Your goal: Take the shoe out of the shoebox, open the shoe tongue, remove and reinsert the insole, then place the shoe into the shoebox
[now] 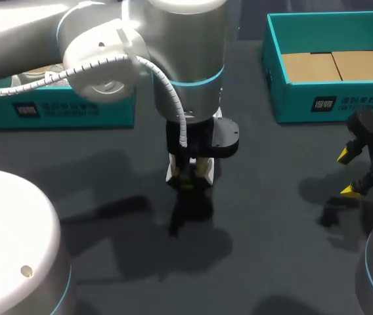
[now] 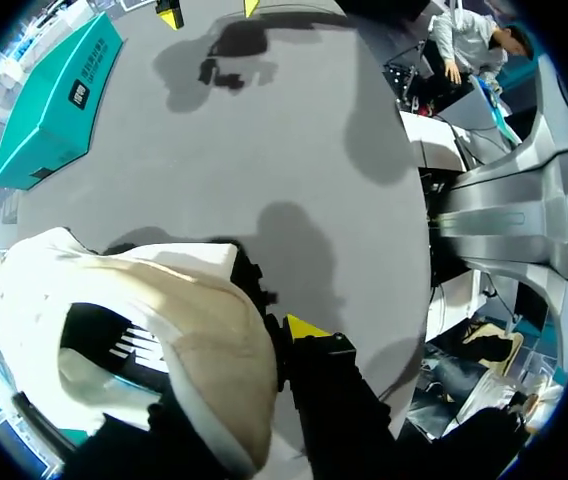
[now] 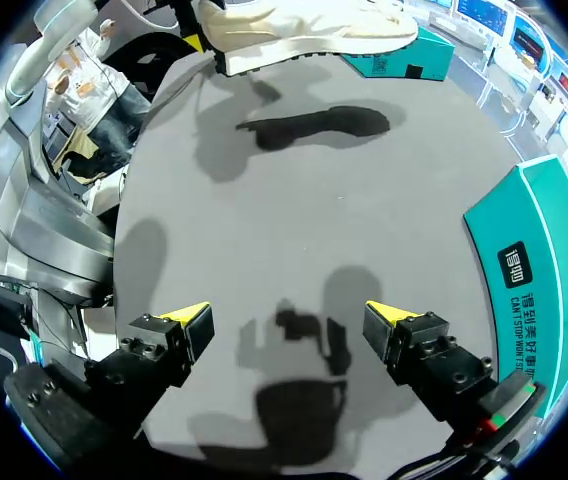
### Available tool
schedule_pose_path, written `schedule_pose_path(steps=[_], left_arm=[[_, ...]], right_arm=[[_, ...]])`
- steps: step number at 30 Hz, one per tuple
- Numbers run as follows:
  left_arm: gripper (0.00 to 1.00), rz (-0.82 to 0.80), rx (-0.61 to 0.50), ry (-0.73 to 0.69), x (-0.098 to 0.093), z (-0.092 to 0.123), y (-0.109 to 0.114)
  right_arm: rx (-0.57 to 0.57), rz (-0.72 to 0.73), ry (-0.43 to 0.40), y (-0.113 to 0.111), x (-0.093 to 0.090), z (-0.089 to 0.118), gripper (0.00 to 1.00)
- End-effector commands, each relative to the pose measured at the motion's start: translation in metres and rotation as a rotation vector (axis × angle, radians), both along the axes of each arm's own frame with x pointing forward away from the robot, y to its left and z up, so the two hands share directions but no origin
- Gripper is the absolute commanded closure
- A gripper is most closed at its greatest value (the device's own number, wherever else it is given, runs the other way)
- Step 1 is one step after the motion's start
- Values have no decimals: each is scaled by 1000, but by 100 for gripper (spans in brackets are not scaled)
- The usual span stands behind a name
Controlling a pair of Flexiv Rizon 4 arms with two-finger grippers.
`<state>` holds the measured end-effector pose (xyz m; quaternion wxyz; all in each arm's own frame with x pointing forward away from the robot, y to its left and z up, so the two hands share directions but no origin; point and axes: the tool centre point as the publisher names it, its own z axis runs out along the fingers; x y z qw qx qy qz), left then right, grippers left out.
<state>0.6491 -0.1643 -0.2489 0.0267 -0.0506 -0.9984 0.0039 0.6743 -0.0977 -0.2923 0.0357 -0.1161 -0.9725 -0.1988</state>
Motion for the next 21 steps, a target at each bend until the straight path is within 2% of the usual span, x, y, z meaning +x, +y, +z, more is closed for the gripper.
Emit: schedule_pose_path(steps=[1,8,17,21], left_arm=[[100,0,-3,6,19,17,32],[100,36,62,45,64,40,106],[100,81,60,32,133,69,203],[100,81,60,32,133,69,203]], right_arm=[[-3,-1,-3,0,-2,0,0],[-3,-1,-3,0,-2,0,0],[-3,-1,-3,0,-2,0,0],[-3,-1,-3,0,-2,0,0]])
